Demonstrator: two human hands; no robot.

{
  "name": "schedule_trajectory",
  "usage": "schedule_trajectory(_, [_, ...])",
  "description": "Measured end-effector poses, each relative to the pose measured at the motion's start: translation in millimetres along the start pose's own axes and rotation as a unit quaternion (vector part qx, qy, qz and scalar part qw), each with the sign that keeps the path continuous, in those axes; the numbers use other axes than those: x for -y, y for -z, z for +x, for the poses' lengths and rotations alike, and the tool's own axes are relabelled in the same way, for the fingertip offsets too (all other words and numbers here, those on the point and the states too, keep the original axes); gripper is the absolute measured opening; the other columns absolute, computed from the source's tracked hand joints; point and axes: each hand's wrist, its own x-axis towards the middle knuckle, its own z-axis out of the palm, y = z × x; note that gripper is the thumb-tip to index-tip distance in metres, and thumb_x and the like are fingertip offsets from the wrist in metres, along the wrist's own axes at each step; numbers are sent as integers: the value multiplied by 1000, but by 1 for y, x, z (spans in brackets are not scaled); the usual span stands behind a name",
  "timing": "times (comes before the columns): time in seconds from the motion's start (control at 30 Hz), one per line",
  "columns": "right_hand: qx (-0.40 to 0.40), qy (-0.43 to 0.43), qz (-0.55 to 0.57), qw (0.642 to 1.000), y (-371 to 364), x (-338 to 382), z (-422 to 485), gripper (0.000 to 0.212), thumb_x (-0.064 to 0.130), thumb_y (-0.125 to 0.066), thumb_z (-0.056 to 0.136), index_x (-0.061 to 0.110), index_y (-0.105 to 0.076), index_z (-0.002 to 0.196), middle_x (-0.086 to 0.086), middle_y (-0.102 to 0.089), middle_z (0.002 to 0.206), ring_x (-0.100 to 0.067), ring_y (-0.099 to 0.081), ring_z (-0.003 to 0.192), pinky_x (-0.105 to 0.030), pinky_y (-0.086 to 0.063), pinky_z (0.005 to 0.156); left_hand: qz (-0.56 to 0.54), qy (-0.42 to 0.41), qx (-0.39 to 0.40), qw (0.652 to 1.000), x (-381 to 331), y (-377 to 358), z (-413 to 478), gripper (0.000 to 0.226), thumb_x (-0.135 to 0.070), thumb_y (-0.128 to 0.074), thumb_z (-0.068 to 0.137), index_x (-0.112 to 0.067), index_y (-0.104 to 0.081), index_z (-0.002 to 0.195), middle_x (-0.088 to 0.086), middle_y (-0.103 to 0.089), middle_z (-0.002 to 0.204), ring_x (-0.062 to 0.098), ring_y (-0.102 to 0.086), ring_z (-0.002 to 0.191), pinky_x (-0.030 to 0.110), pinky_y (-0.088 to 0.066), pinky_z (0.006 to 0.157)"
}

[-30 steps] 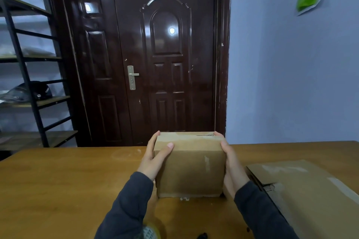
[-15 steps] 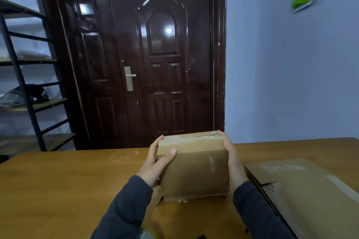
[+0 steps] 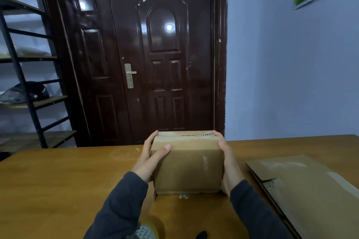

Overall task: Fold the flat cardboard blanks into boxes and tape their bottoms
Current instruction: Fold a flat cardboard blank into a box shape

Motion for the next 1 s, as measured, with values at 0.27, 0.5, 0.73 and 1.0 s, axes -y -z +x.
schedule_trajectory(0.27, [4, -34, -10, 999, -3, 11, -2, 31, 34, -26, 103, 39, -50, 122, -6, -47, 128, -31, -49, 116, -54, -44, 102, 54, 23, 26, 998, 7, 7, -7, 70, -53, -74, 72, -60, -32, 128, -7, -41, 124, 17, -54, 100, 36, -54, 71])
schedule_trajectory(0.5, [4, -44, -35, 998, -13, -12, -15, 30, 31, -25, 103, 36, -44, 125, -6, -42, 125, -28, -47, 110, -48, -45, 99, 48, 67, -6, 997, 19, 24, -12, 57, -67, -68, 60, -63, -44, 112, 0, -43, 126, 25, -51, 109, 50, -51, 91])
schedule_trajectory(0.73, [28, -14, -34, 999, -13, -9, -34, 36, 19, -24, 103, 31, -40, 133, 2, -49, 116, -20, -51, 104, -33, -49, 82, 47, 37, -11, 998, 19, 21, -19, 46, -32, -64, 89, -44, -41, 128, -12, -47, 106, 15, -56, 89, 32, -51, 65])
schedule_trajectory(1.0, [32, -16, -65, 997, -16, 0, -42, 39, 15, -24, 103, 29, -40, 136, -1, -44, 120, -14, -50, 99, -26, -46, 76, 43, -7, -28, 999, 19, 17, -24, 42, -24, -62, 90, -33, -48, 129, -5, -51, 126, 8, -54, 97, 23, -42, 66])
